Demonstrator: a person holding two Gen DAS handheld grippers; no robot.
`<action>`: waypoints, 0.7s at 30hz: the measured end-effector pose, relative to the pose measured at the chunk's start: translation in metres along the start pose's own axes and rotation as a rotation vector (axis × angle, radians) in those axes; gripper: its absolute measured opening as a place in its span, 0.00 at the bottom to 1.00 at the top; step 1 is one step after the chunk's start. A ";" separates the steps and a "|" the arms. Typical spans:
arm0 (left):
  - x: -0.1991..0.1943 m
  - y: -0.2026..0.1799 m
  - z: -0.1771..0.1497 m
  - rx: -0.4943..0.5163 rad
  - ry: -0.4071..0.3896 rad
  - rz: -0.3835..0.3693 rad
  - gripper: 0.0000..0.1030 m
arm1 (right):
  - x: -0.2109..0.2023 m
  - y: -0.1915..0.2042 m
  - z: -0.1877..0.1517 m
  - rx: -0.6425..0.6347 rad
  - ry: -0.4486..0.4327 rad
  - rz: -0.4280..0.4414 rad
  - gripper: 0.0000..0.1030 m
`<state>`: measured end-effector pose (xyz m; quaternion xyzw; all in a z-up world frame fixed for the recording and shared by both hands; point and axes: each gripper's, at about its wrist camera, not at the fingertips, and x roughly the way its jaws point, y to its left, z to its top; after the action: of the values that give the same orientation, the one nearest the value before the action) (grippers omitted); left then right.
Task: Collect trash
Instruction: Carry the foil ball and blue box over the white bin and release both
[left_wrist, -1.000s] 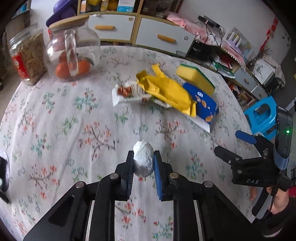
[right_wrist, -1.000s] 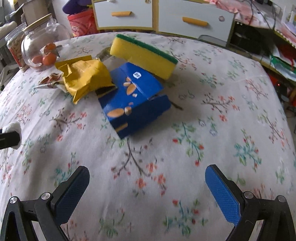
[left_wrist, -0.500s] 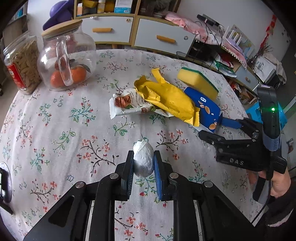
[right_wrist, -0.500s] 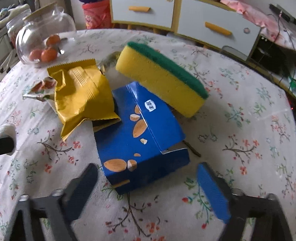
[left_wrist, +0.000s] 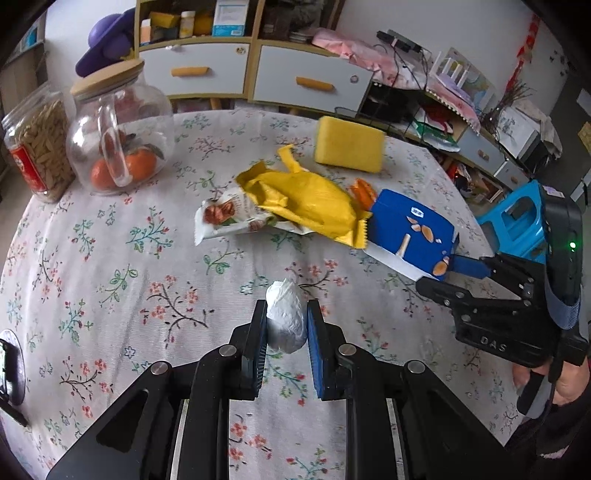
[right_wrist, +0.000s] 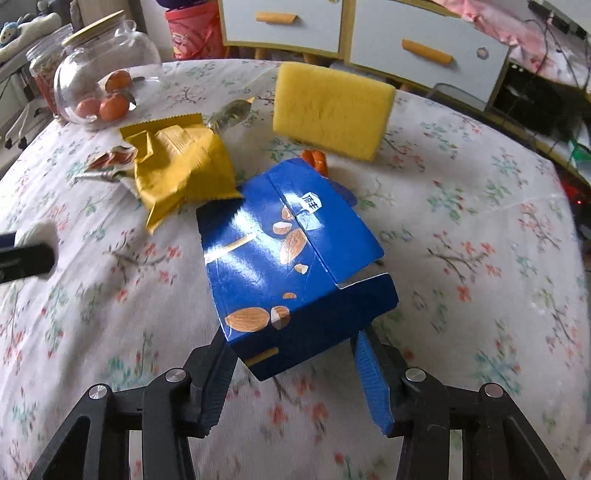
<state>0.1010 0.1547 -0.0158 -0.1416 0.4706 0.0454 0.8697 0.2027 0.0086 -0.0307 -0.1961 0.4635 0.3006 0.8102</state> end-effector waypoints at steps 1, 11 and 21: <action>-0.003 -0.003 -0.001 0.006 -0.004 -0.002 0.20 | -0.004 -0.001 -0.003 0.004 -0.001 -0.001 0.52; -0.011 -0.034 -0.006 0.059 -0.021 -0.023 0.20 | -0.053 -0.024 -0.033 0.064 -0.049 -0.042 0.52; -0.012 -0.077 -0.013 0.100 -0.028 -0.060 0.20 | -0.096 -0.068 -0.080 0.177 -0.085 -0.085 0.52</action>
<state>0.1004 0.0784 0.0033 -0.1115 0.4559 -0.0021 0.8830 0.1603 -0.1189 0.0161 -0.1304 0.4448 0.2318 0.8552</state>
